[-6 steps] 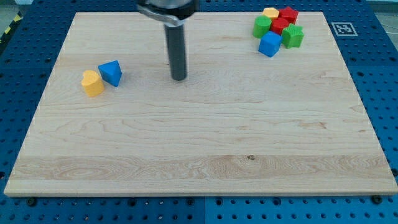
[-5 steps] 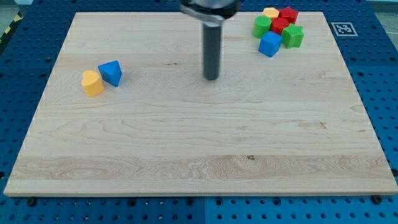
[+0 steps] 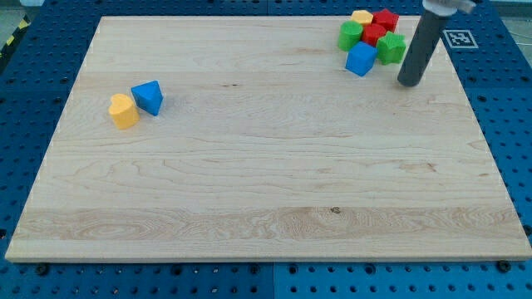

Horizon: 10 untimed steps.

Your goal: Separate the blue cube from the group of blocks

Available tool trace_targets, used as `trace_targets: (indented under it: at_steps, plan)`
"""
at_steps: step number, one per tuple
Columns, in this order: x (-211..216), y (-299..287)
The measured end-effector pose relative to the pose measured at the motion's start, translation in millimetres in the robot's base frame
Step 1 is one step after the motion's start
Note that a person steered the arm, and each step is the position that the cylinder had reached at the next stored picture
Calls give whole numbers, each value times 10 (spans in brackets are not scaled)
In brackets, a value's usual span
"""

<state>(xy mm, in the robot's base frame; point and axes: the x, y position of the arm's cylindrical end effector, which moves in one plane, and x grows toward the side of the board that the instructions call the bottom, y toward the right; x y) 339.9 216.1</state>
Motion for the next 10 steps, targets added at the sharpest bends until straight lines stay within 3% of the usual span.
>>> trace_targets:
  at_steps: [3, 10]
  plan:
    - [-344, -146]
    - [-221, -1106]
